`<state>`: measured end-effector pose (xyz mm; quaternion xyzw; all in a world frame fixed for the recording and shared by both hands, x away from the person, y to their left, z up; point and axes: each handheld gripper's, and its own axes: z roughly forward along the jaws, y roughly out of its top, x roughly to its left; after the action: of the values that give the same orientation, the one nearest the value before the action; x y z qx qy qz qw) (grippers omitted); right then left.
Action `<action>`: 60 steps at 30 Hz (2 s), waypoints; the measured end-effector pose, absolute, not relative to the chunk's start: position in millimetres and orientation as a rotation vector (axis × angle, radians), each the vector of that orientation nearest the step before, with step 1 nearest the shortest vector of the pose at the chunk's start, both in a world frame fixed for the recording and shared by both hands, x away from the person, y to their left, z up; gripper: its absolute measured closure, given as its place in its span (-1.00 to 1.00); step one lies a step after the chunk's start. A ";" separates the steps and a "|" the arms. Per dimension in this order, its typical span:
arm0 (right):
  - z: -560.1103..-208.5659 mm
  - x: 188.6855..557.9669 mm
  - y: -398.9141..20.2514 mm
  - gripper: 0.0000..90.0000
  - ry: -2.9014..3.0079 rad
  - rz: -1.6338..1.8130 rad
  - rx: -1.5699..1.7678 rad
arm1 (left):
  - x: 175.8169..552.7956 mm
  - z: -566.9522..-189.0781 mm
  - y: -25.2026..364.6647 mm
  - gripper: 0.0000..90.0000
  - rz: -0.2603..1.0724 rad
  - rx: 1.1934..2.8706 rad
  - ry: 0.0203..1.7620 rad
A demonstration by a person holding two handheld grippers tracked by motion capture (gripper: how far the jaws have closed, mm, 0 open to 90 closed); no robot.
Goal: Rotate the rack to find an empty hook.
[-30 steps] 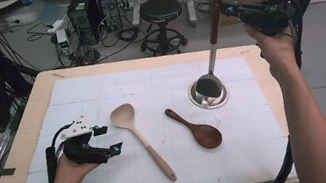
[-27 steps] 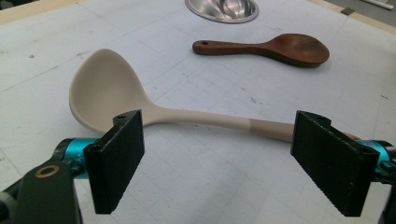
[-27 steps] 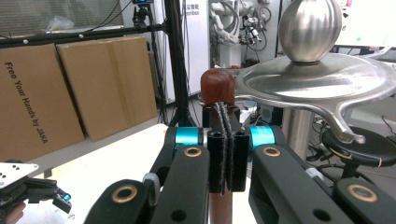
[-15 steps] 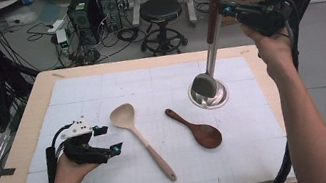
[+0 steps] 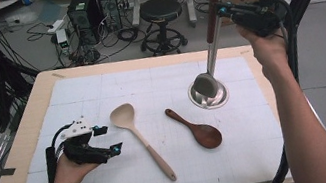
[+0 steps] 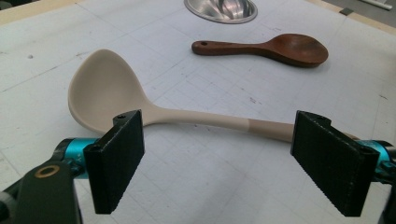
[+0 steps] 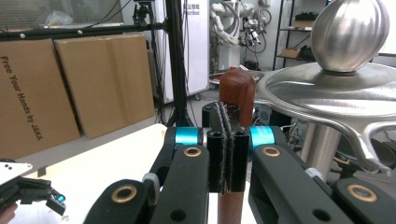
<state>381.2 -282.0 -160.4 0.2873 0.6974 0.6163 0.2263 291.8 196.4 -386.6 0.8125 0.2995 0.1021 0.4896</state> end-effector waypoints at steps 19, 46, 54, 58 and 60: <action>-161.6 384.3 -273.6 0.99 1.903 1.693 0.790 | 292.1 -386.9 196.0 -0.60 0.246 1.970 0.728; -170.8 373.9 -330.5 1.00 1.955 1.769 0.714 | 292.1 -387.0 196.1 -0.60 0.246 1.975 0.727; -166.8 371.3 -347.3 1.00 1.924 1.749 0.740 | 292.1 -387.0 195.8 -0.59 0.248 1.976 0.724; -163.2 371.9 -348.9 1.00 1.911 1.742 0.744 | 292.0 -386.9 196.3 -0.60 0.247 1.974 0.728; -161.5 373.6 -348.6 1.00 1.914 1.731 0.744 | 292.0 -387.0 195.7 -0.60 0.246 1.976 0.723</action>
<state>373.6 -348.6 -161.5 0.2697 0.6943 0.6279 0.2258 292.0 195.7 -387.0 0.8134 0.2975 0.1014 0.4895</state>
